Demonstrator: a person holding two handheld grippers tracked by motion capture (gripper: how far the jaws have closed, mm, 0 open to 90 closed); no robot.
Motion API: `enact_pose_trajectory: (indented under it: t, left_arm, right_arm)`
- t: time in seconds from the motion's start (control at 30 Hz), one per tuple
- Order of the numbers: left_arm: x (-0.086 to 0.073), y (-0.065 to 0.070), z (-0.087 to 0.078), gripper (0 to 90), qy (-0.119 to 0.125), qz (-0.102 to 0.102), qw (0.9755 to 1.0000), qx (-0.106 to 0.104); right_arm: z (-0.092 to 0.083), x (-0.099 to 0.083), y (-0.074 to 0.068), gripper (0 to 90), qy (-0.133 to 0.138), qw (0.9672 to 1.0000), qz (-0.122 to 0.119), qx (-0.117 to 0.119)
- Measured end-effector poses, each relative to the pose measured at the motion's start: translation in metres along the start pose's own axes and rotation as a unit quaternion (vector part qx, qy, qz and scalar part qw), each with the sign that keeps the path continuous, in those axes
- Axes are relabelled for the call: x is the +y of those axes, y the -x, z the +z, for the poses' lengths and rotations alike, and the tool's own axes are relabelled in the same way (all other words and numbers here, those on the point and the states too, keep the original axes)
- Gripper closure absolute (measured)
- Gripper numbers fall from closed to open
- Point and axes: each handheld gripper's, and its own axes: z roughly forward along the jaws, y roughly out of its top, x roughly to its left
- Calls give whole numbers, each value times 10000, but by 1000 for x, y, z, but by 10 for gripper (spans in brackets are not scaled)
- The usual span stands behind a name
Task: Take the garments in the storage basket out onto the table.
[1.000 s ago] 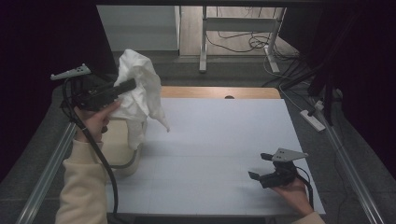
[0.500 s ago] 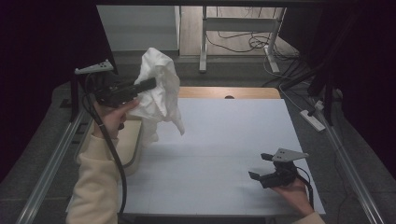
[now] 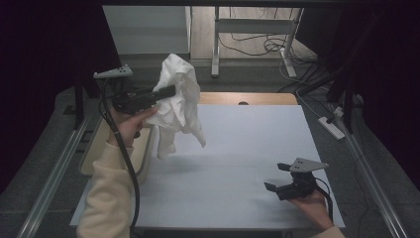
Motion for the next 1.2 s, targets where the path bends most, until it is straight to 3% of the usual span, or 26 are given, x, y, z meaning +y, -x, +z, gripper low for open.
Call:
enact_pose_trajectory:
  t: [0.57, 0.97, 1.2]
  left_arm:
    - [-18, 10, 22, 699, -246, -81, 9992, -301]
    - [-24, 19, 30, 698, -371, -13, 9984, -416]
    - [-31, 27, 44, 698, -547, 16, 9972, -517]
  right_arm:
    - [0, 0, 0, 88, 0, 10000, 7, -37]
    - [1, 0, 0, 88, 2, 10000, 20, -41]
    - [1, -1, 0, 88, -8, 10000, 25, -48]
